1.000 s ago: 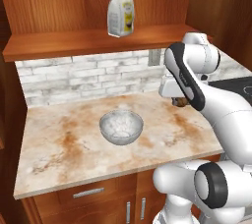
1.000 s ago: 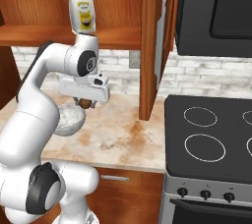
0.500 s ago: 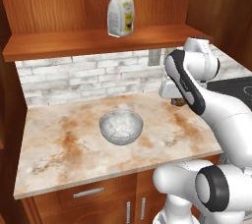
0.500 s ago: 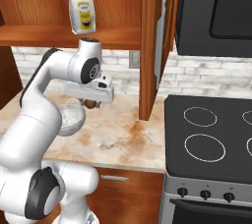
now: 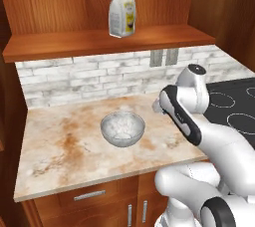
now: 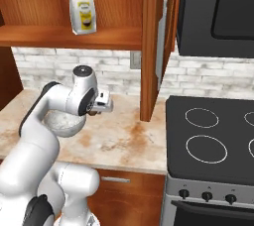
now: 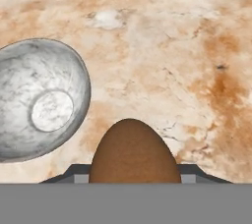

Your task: Pick the egg and butter from the fridge and place them by the bowl for mixing.

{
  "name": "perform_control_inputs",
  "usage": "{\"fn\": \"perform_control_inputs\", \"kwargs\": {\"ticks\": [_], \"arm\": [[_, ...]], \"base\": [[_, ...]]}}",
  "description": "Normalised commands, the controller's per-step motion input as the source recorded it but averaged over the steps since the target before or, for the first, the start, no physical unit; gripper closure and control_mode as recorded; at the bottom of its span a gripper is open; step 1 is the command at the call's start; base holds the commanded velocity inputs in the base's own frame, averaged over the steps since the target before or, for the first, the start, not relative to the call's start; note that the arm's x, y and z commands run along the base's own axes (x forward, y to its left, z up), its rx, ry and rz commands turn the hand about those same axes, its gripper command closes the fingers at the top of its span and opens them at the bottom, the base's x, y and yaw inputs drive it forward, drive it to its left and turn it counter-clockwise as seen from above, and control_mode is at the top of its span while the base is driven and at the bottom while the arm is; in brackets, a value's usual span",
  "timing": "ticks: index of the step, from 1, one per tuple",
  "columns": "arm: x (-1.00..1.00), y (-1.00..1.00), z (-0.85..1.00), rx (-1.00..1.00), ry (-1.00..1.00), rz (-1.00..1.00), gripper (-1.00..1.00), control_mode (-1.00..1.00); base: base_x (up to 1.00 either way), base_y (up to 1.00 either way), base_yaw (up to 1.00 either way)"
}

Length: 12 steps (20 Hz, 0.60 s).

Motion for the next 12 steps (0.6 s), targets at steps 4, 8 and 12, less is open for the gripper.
{"fn": "perform_control_inputs", "kwargs": {"ticks": [4,8,12], "arm": [[0.63,0.07,-0.43,-0.03,-0.04,0.0,1.0,-1.0],[0.56,-0.03,-0.3,0.0,0.01,0.0,1.0,-1.0],[0.33,-0.03,-0.29,0.0,0.1,0.0,1.0,-1.0]], "base": [[0.0,0.0,0.0],[0.0,0.0,0.0],[0.0,0.0,0.0]]}}
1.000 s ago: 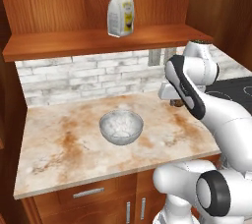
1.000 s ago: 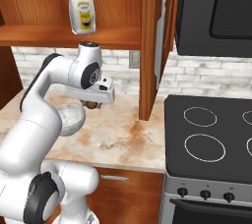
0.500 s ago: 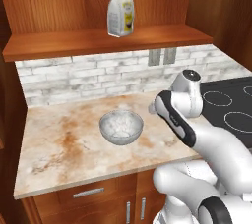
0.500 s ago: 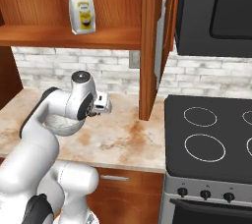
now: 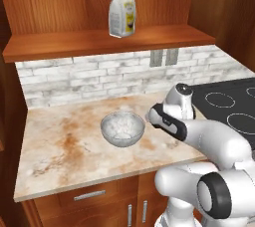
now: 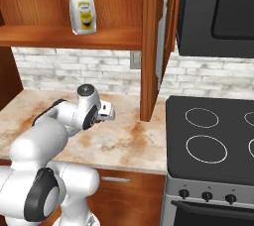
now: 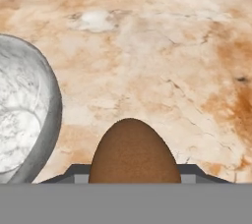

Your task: Pick the egg and butter from the fridge and place them by the bowl for mixing.

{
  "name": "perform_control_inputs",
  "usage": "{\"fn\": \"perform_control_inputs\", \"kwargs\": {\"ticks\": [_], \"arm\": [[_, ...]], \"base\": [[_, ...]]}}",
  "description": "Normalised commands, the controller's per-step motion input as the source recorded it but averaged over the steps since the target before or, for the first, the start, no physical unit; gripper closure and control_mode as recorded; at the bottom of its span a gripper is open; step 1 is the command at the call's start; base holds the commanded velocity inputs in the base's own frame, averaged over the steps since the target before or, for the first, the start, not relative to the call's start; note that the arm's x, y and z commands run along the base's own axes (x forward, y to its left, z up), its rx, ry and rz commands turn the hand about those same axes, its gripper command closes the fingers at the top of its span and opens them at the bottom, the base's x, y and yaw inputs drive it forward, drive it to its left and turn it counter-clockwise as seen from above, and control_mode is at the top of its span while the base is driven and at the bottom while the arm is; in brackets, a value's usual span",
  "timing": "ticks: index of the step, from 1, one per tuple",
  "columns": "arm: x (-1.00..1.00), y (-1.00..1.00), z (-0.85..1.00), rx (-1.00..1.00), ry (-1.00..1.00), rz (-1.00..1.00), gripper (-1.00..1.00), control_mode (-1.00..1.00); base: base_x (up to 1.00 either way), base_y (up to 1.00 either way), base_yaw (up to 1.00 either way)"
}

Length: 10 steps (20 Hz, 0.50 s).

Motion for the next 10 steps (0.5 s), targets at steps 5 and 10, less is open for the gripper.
{"fn": "perform_control_inputs", "kwargs": {"ticks": [5,10], "arm": [[0.27,0.0,-0.2,0.01,0.13,0.01,1.0,-1.0],[0.2,-0.01,-0.11,0.02,0.09,0.06,1.0,-1.0]], "base": [[0.0,0.0,0.0],[0.0,0.0,0.0]]}}
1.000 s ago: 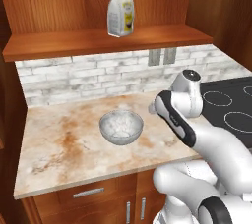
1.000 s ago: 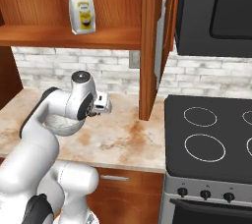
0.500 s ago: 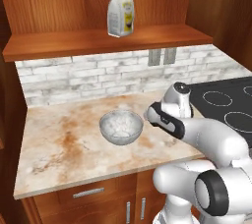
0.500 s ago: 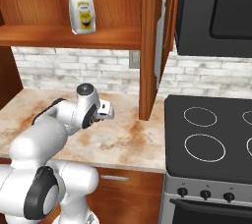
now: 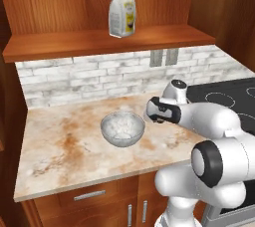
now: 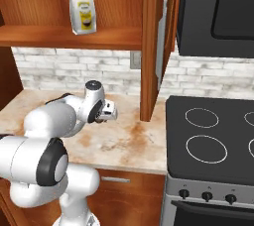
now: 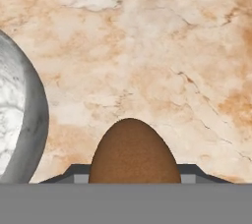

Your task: Pick the egg and butter from the fridge and place them by the bowl for mixing.

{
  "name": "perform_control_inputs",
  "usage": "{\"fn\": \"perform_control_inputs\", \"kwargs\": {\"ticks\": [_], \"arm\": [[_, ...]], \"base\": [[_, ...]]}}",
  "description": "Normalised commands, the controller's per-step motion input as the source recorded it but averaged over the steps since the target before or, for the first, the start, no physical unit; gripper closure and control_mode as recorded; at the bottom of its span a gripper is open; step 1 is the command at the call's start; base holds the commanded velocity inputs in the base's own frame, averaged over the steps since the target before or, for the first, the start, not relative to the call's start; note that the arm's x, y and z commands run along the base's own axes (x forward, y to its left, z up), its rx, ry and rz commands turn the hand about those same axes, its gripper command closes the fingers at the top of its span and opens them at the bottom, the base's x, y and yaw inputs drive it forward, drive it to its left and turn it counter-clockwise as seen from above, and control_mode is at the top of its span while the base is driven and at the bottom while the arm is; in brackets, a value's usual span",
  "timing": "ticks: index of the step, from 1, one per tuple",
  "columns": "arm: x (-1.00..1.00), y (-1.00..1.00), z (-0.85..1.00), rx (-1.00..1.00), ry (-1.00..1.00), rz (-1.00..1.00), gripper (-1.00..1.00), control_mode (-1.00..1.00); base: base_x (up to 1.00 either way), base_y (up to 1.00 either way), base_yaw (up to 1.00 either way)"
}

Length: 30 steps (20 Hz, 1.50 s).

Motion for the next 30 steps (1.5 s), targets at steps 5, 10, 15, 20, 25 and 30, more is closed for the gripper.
{"fn": "perform_control_inputs", "kwargs": {"ticks": [5,10,15,20,25,30], "arm": [[0.09,0.0,-0.29,0.07,-0.01,0.03,1.0,-1.0],[0.15,0.01,-0.37,0.01,0.0,0.0,1.0,-1.0],[0.13,0.04,-0.16,0.0,0.0,0.0,1.0,-1.0],[0.1,0.06,-0.2,0.0,0.0,0.0,1.0,-1.0],[0.1,0.08,-0.21,0.0,0.0,0.0,1.0,-1.0],[-0.04,0.18,-0.23,0.0,0.0,0.0,-1.0,-1.0]], "base": [[0.0,0.0,0.0],[0.0,0.0,0.0],[0.0,0.0,0.0],[0.0,0.0,0.0],[0.0,0.0,0.0],[0.0,0.0,0.0]]}}
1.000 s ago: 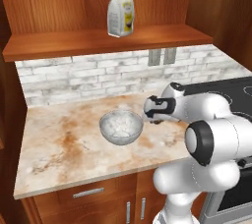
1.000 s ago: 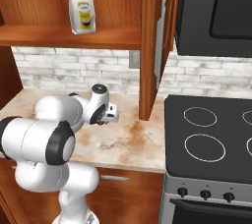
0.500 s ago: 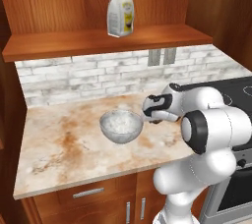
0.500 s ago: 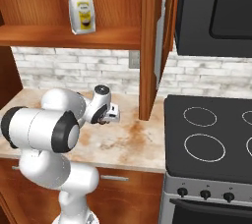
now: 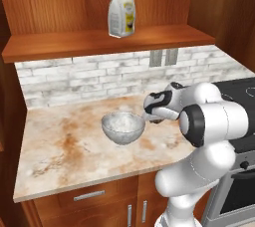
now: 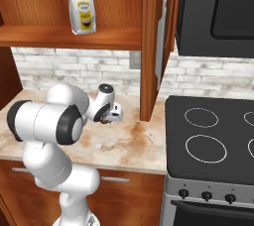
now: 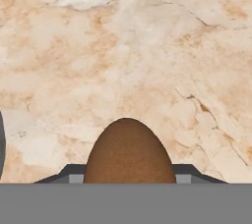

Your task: Pick the egg and butter from the fridge and place them by the bowl for mixing.

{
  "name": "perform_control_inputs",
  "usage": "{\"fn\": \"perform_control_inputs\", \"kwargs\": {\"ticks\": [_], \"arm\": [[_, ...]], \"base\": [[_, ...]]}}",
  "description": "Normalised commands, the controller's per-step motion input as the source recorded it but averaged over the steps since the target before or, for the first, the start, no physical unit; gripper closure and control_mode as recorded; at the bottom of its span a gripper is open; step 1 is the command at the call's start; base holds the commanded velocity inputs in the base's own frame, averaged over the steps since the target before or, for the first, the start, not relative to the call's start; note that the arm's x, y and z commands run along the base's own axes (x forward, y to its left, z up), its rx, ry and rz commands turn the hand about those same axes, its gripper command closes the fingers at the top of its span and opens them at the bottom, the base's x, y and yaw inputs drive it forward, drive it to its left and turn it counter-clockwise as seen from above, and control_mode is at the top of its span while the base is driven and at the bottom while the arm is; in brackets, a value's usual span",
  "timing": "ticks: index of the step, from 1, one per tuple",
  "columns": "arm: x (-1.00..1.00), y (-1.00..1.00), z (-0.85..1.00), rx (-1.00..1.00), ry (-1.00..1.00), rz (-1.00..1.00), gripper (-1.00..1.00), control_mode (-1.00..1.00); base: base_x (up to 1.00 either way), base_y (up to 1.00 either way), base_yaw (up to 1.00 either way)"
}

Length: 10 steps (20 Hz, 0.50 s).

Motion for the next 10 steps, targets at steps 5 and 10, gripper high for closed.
{"fn": "perform_control_inputs", "kwargs": {"ticks": [5,10], "arm": [[-0.06,0.12,-0.19,0.02,0.0,0.0,-1.0,-1.0],[-0.1,0.02,-0.09,0.02,0.0,0.0,-1.0,-1.0]], "base": [[0.0,0.0,0.0],[0.0,0.0,0.0]]}}
